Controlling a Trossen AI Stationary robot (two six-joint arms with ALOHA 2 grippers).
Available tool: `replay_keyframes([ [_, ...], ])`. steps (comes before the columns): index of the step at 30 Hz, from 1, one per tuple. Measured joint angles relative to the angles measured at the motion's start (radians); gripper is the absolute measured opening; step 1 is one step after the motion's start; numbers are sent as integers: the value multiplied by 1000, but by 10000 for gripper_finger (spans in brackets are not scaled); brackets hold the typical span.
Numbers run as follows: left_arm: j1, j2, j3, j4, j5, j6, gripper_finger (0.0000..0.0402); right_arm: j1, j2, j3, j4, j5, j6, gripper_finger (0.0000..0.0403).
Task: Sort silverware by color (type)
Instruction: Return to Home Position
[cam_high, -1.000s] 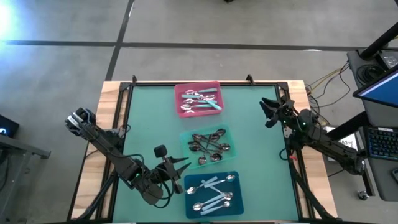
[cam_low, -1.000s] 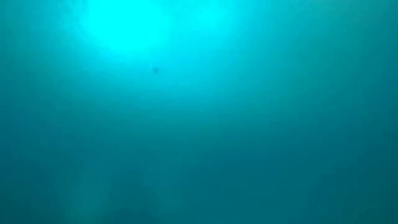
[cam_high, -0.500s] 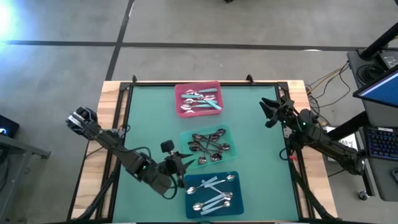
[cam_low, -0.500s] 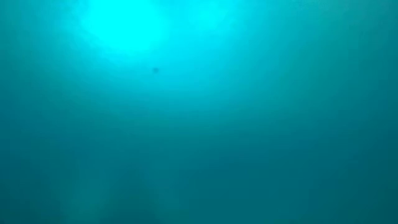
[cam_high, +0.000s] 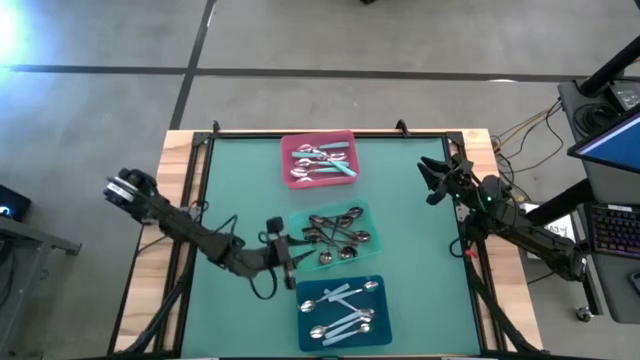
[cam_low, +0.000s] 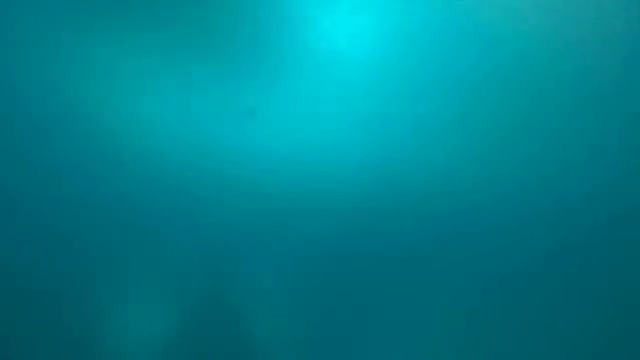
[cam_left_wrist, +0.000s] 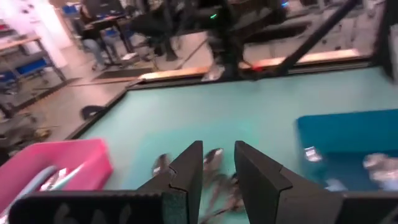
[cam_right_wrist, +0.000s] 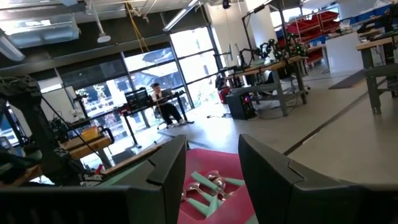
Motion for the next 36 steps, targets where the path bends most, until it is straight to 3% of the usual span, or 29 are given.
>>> replay_keyframes([
  [7, 140, -82, -184, 172, 0, 53, 77, 0, 0, 0, 0, 0, 0, 139],
  [20, 457, -338, -484, 195, 68, 75, 77, 0, 0, 0, 0, 0, 0, 139],
  [26, 573, -401, -560, 245, 69, 63, 77, 0, 0, 0, 0, 0, 0, 139],
  [36, 741, -434, -646, 346, 69, 228, 77, 0, 0, 0, 0, 0, 0, 139],
])
